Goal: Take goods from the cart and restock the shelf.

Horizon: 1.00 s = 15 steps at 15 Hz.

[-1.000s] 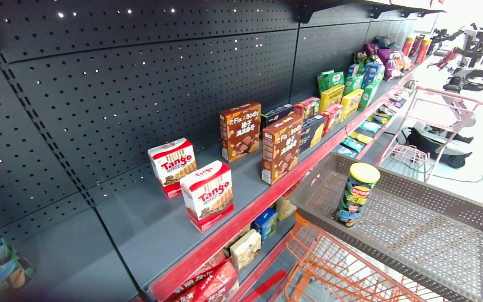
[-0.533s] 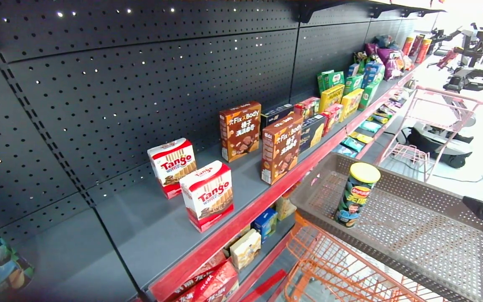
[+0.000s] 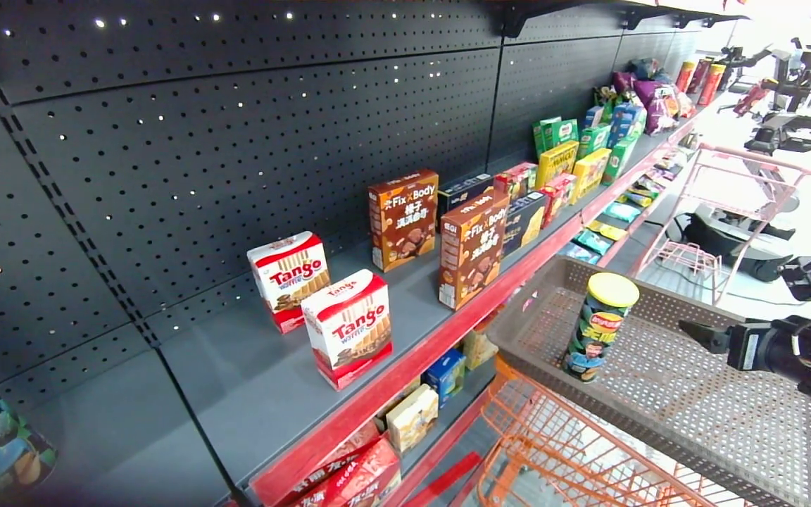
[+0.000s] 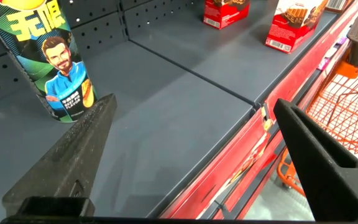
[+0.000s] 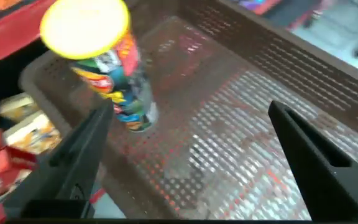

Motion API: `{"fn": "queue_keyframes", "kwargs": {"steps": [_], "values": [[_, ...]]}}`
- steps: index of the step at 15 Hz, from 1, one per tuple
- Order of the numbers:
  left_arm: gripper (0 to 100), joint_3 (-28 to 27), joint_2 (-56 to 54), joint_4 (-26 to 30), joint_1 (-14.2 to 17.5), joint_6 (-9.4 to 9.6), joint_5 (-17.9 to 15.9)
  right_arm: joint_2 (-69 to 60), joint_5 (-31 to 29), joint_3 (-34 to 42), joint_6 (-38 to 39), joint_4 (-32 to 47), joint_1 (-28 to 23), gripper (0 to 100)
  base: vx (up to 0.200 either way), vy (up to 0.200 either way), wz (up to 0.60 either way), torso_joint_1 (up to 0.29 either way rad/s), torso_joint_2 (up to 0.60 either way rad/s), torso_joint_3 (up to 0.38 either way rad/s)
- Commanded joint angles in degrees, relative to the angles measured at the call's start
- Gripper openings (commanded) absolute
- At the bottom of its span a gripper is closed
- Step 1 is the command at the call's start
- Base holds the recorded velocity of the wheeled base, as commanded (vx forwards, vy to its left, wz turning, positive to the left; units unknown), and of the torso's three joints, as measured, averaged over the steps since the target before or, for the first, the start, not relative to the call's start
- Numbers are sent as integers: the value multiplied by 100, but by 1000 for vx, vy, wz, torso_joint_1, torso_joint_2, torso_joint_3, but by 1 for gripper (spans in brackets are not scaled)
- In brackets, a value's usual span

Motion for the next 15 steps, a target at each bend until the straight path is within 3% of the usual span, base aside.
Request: {"fn": "queue_keyframes", "kwargs": {"steps": [1,8,15], "values": [[100,1,11,-1,0,-1,1,279,337,-191,-101,-13,3,100,0,0,0,0,0,0],[100,1,2,-1,0,-1,1,595,1620,-384,-127,-233,-23,100,0,0,0,0,0,0],[100,1,2,-1,0,-1,1,1219,1822,-533,-294,-576,-5,100,0,0,0,0,0,0]]}}
